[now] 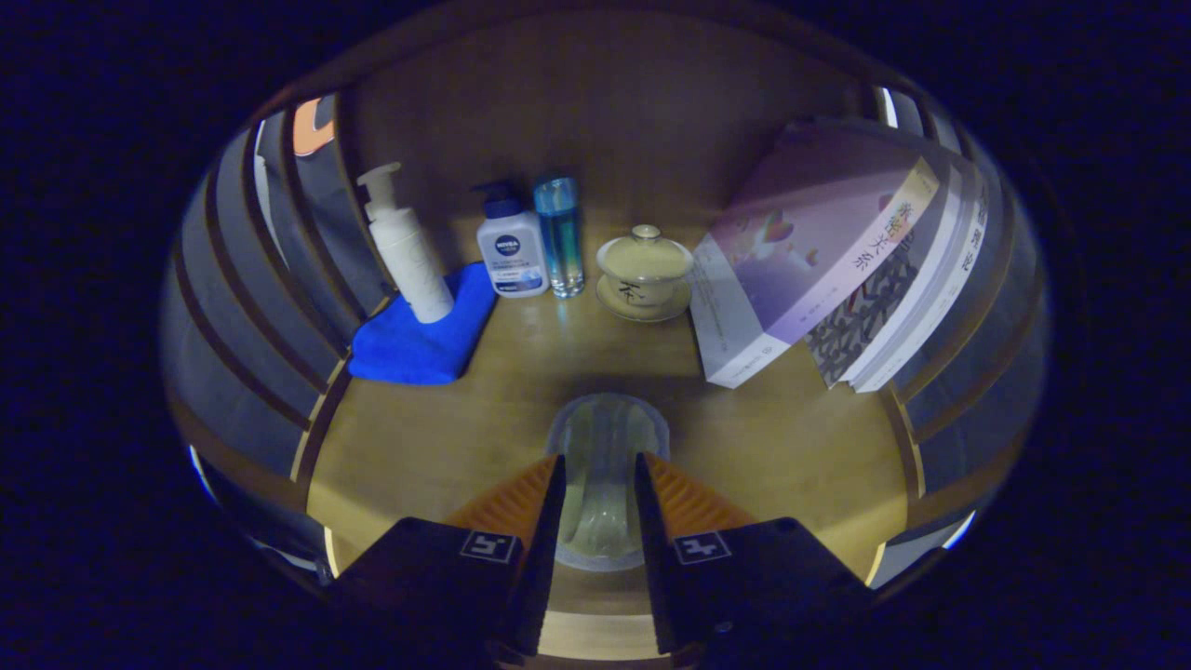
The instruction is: Pull open the drawer, take out the items inside it, and place them on the countertop above the cabinet.
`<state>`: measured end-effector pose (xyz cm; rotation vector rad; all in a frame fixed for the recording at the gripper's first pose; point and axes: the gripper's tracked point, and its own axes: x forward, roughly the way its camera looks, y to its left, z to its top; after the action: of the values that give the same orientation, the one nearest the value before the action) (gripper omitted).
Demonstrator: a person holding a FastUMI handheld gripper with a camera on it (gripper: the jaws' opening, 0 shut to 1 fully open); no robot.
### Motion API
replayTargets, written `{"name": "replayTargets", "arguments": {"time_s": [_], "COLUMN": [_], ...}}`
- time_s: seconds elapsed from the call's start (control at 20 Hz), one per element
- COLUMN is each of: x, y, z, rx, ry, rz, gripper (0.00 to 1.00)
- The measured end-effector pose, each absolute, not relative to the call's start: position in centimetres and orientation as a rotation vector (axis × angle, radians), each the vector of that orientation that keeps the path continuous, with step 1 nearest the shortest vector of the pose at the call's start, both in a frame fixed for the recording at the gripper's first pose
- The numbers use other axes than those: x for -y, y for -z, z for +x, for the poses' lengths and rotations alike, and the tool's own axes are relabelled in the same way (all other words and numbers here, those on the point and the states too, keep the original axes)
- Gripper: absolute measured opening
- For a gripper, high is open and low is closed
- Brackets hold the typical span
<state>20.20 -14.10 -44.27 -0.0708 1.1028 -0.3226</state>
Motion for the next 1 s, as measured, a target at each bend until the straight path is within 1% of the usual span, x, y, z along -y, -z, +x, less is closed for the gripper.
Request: {"name": "replayTargets", "arguments": {"time_s": [0.45, 0.8, 1.0], "x": [9.6, 6.7, 6.7], "y": [39.5, 35.9, 35.3], "z": [15.6, 9.8, 5.4], "rx": [-0.967, -0.884, -0.840], "ry": [0.228, 0.178, 0.189], "rz": [-0.073, -0.040, -0.034], "gripper": [0.89, 0.91, 0.91]}}
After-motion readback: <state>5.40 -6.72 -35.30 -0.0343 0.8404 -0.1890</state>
